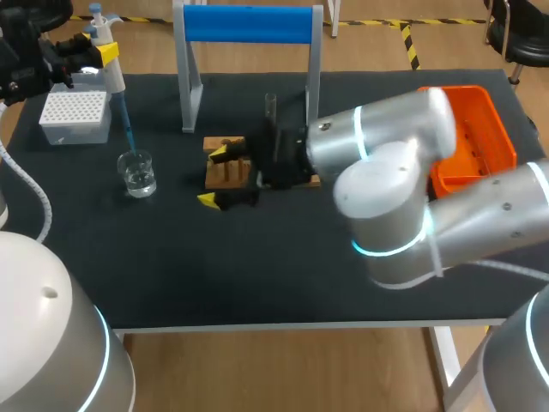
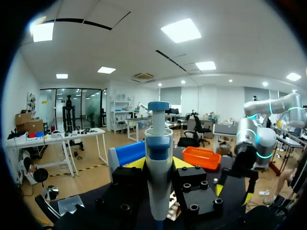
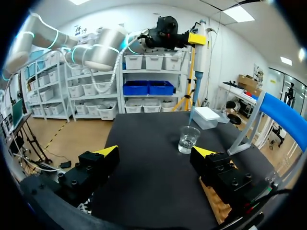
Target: Invert the test tube, pick up the pipette, mount the tip to pipette, aspirate from beaker and dispense into the tube, eject the tip, return the pipette, and cap with the stopper.
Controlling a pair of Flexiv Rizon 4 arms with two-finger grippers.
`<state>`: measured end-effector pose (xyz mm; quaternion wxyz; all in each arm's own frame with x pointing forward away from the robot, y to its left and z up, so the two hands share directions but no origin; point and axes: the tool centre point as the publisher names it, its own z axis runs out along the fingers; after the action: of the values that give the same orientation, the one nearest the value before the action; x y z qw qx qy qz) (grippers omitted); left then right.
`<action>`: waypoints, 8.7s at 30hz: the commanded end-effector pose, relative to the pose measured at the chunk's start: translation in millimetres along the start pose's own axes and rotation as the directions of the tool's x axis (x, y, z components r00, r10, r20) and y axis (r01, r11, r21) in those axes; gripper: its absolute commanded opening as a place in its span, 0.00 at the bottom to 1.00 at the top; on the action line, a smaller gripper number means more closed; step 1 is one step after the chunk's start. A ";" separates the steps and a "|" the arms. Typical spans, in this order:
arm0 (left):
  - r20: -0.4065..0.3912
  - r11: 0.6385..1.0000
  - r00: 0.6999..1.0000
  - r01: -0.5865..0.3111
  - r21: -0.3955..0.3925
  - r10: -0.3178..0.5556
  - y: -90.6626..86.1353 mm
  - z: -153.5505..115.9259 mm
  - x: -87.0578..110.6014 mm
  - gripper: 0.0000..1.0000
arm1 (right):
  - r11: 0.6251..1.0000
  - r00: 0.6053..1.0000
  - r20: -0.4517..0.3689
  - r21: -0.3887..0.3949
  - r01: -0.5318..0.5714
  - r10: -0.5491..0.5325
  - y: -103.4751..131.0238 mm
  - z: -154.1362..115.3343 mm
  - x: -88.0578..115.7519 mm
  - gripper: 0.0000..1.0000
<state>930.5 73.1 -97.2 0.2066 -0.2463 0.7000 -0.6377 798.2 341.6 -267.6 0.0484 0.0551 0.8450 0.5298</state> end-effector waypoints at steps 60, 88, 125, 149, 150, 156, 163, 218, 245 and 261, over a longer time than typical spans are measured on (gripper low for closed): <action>0.002 1.000 1.000 -0.001 0.003 0.001 0.5 -0.1 0.6 0.00 | 0.995 0.942 0.321 0.003 -0.100 0.094 -24.9 65.6 -17.6 1.00; 0.020 0.999 1.000 0.016 0.031 -0.017 33.7 -6.4 -16.1 0.00 | 0.995 0.942 0.321 0.003 -0.100 0.094 -24.9 65.6 -17.6 1.00; 0.021 0.999 1.000 0.002 0.036 -0.002 73.1 2.9 -30.3 0.00 | 0.995 0.942 0.321 0.003 -0.100 0.094 -24.9 65.6 -17.6 1.00; 0.027 1.000 1.000 0.004 0.023 -0.005 85.1 4.9 -31.9 0.00 | 0.995 0.942 0.321 0.003 -0.100 0.094 -24.9 65.6 -17.6 1.00; 0.028 1.000 1.000 0.004 0.023 -0.005 85.5 5.0 -32.0 0.00 | 0.995 0.942 0.321 0.003 -0.100 0.094 -24.9 65.6 -17.6 1.00; 0.027 1.000 1.000 0.001 0.020 -0.002 87.2 6.2 -32.1 0.00 | 0.995 0.942 0.321 0.003 -0.100 0.094 -24.9 65.6 -17.6 1.00; 0.036 1.000 0.999 -0.003 0.011 0.003 89.0 5.4 -32.0 0.00 | 0.995 0.942 0.321 0.003 -0.100 0.094 -24.9 65.6 -17.6 1.00; 0.041 1.000 0.999 -0.002 0.017 0.001 89.2 4.1 -32.0 0.00 | 0.989 1.000 0.016 -0.150 0.015 -0.013 93.4 -58.8 -10.6 1.00; 0.041 1.000 0.999 -0.002 0.017 0.001 89.2 4.1 -32.0 0.00 | 0.971 0.980 -0.183 -0.236 0.030 -0.075 173.0 -19.0 -60.5 0.37; 0.041 1.000 0.999 -0.002 0.017 0.001 89.2 4.1 -32.0 0.00 | 0.971 0.964 -0.257 -0.241 0.011 -0.075 193.4 -15.0 -78.6 0.00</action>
<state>951.9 95.9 -187.0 0.2221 -0.2565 0.6908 -0.6385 875.2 397.3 -88.4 0.0127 0.0013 0.7717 0.6359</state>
